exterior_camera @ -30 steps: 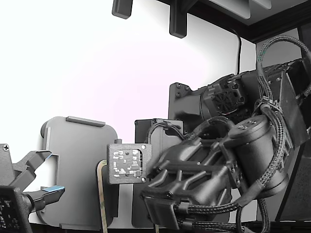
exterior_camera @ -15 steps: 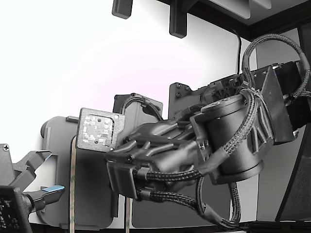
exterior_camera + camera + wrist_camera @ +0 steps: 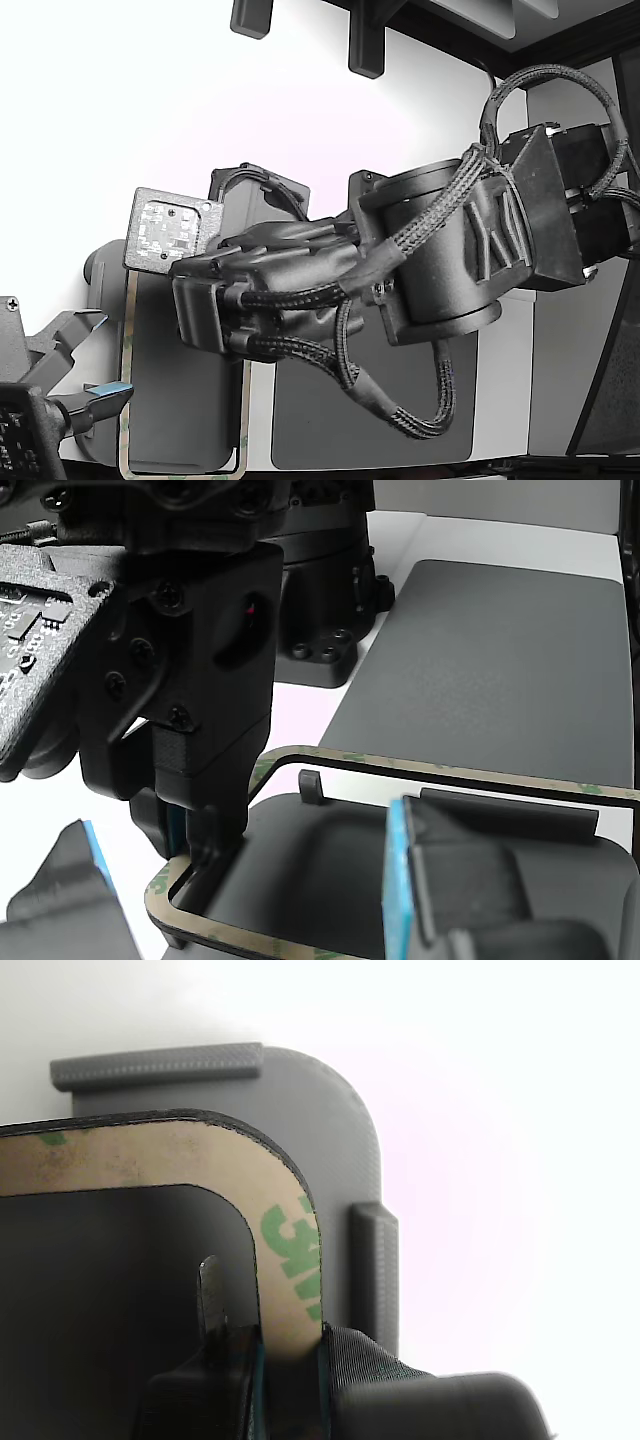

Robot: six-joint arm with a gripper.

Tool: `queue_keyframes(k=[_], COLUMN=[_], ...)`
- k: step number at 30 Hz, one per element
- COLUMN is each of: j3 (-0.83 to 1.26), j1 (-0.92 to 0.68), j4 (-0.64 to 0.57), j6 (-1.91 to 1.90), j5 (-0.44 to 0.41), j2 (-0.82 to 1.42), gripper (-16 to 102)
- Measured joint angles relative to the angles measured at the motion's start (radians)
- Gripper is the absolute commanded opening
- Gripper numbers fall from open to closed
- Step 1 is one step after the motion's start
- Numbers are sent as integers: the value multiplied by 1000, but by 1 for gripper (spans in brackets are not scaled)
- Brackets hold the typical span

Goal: Move top rectangular frame to the holder.

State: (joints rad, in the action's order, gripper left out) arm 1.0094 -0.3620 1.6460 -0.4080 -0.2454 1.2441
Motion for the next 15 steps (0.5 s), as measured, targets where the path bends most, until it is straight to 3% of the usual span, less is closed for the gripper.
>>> queue_keyframes(k=[15], j3=[-11], j1=[17], j4=[-23], j6=[18], j5=[0], j2=[-54], gripper=[-10])
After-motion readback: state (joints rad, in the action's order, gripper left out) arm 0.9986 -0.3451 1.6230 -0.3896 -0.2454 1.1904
